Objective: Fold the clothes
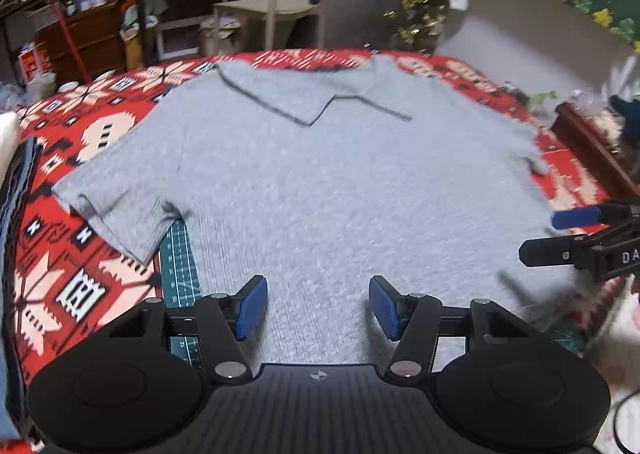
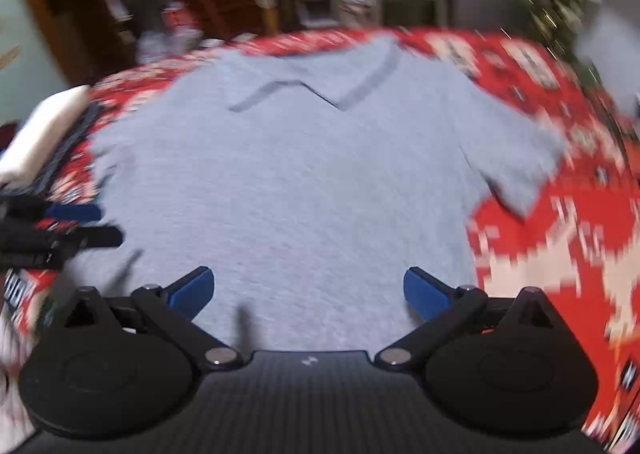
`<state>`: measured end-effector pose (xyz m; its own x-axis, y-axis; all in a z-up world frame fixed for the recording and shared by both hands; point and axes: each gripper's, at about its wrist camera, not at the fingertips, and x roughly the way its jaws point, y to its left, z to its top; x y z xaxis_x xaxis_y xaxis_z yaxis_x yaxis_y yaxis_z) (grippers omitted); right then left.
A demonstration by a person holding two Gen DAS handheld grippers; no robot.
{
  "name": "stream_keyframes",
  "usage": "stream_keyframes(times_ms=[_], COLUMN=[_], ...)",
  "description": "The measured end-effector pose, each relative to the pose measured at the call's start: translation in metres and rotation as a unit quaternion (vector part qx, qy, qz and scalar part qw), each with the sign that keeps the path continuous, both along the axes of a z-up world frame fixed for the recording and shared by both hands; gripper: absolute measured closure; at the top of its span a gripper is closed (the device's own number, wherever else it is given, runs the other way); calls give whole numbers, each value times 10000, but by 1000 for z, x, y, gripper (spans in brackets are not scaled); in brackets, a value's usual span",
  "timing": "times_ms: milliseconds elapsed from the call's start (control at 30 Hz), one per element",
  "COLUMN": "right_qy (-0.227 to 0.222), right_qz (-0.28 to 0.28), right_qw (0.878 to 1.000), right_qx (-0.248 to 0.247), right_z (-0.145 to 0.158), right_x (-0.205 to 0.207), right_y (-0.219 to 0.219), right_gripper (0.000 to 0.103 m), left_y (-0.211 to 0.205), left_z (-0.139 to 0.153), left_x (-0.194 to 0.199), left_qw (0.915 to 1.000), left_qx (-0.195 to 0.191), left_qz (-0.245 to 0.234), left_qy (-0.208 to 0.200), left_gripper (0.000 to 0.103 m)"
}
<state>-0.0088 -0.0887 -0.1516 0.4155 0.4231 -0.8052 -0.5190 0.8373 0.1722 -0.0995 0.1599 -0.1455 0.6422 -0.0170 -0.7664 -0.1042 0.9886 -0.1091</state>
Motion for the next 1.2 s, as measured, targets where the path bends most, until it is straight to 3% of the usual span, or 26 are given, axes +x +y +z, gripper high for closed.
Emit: stream_keyframes(times_ms=[167,233,333,567,1067,1200], right_qy=[-262,-523,-608,-632,-385,-380], right_qz=[-407,-441,-705,-645,-672,-669], right_qw=[9980,9951,9939,9945,9952,9952], right_qx=[-398,-714,-598,-522,-590,-608], right_z=[-19,-22,-24,-23,-20,-20], right_x=[-14,-24,-31,-36,-22,-22], right_y=[3,13,17,12,20,21], right_gripper=[1,1,1,1,1,1], left_y=[-3,-7,-14,-27,-25,-30], left_z=[-9,-10,-15,-20,-18,-20], left_x=[0,1,2,5,3,4], left_qw=[9995,9993,9993,9978,9983,9974], left_qx=[91,183,180,600,404,520], left_qz=[287,333,320,265,405,489], left_qy=[-41,-34,46,121,109,85], left_gripper=[32,20,0,0,0,0])
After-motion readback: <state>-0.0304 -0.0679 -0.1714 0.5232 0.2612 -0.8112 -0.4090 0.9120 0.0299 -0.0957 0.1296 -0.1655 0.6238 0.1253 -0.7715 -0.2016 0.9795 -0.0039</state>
